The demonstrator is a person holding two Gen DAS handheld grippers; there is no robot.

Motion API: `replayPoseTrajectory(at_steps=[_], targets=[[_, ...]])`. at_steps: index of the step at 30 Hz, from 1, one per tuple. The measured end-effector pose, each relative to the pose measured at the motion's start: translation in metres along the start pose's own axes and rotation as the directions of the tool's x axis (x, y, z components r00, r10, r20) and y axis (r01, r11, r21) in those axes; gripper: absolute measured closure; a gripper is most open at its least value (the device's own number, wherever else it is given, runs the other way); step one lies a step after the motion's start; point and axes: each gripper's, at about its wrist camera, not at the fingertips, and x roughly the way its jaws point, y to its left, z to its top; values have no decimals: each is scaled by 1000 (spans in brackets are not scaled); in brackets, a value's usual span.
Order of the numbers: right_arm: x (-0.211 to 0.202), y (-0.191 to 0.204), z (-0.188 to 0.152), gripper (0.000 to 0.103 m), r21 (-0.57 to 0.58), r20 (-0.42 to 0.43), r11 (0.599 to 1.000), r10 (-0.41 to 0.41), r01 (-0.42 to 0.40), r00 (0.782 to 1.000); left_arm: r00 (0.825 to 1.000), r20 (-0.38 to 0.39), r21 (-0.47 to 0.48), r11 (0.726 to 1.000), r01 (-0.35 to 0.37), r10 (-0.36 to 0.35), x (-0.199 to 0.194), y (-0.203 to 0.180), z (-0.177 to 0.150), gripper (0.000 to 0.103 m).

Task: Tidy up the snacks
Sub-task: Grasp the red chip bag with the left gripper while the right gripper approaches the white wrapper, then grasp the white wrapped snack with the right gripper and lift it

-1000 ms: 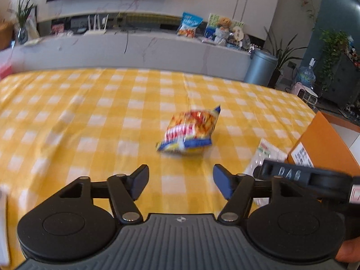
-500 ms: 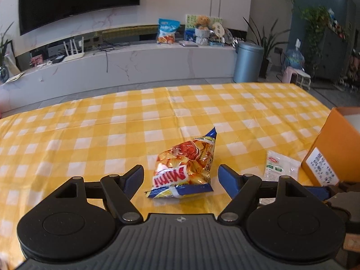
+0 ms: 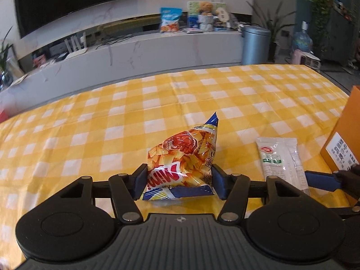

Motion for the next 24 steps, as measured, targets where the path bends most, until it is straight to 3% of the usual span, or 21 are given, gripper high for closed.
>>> replayPoseTrajectory(at_steps=[1,5,14,24], targets=[[-1,-1,0,48,-1,0,1000,5,-5,1000,1000,1,-10,1000,-7,7,-3,3,0,44],[-7,-2,-3,50,-17,-6,999,33,-33,999,1000,14,-39,999,-14,14,-20,9,-2,48],[-34,2,-20,53,-62,-25,992,104,-105,994,999,33,-125,992,-21,26,-73,8,-20,49],[-92,-9,-50,53,-102,-6,982,161,-161,987,999,-35,-227,974,-27,19,-109,2,-49,49]])
